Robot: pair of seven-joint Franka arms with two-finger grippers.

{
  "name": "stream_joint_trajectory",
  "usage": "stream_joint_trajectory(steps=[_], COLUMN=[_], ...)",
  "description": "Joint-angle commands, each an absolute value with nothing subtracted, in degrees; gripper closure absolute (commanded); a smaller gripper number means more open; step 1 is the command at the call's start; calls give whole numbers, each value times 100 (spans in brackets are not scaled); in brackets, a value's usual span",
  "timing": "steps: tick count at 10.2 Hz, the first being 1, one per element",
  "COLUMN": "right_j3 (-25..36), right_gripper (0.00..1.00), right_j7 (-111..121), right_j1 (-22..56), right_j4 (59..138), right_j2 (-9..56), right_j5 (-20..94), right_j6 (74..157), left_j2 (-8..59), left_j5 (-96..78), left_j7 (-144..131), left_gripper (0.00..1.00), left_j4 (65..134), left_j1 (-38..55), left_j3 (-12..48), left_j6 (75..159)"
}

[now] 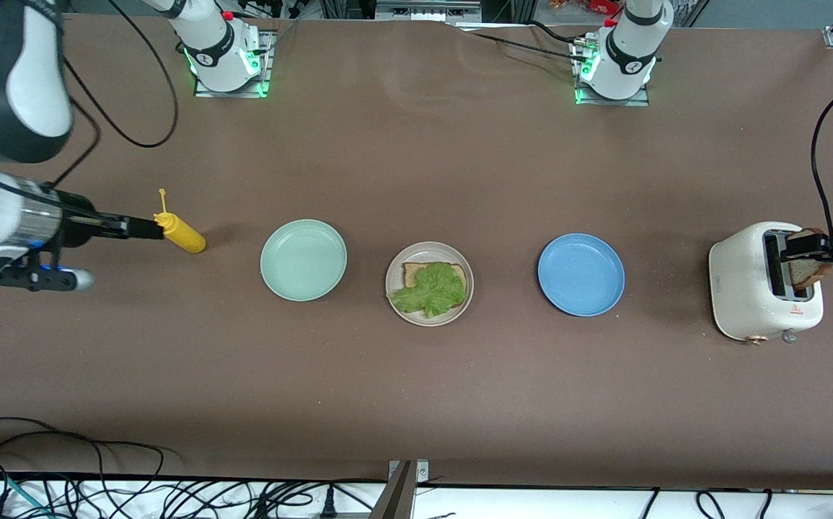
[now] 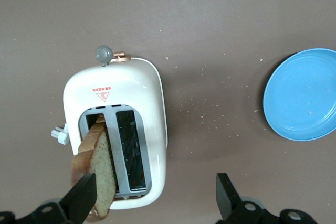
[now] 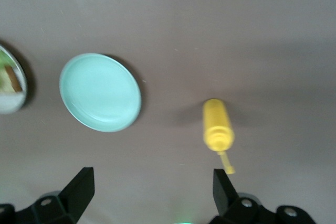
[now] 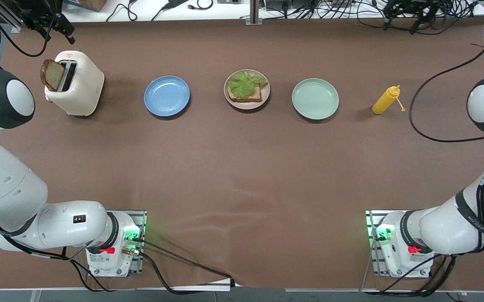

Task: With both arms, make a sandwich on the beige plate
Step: 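Move the open right gripper toward the yellow mustard bottle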

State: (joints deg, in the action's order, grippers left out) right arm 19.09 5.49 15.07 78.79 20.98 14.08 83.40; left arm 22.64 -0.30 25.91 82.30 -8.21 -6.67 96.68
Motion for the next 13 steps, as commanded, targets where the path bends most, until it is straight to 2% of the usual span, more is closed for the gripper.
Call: stream_joint_trajectory(steps=[1, 4, 6, 13], right_j3=[2563, 3329, 3550, 3744], right_gripper=[0, 0, 0, 0], right_j7=[2391, 4958, 6469, 10798], right_j1=[1556, 1556, 1547, 1187], right_j4=[8646, 9446, 9947, 11309], right_j2=[1758, 1723, 1723, 1793], right_j5=[1852, 2555, 3004, 3771], right_j6=[8455, 8999, 9315, 9728], left_j2=[2329, 2478, 2575, 2716], left_j5=[141, 132, 106, 53], left_j7=[3075, 3392, 3341, 3366], left_gripper=[0, 0, 0, 0], left_j4=[8253, 8253, 8253, 8244], left_j1=[-992, -1221, -1335, -1538], left_j3=[-606, -606, -606, -598], left_j6=[9895, 10124, 10143, 10134])
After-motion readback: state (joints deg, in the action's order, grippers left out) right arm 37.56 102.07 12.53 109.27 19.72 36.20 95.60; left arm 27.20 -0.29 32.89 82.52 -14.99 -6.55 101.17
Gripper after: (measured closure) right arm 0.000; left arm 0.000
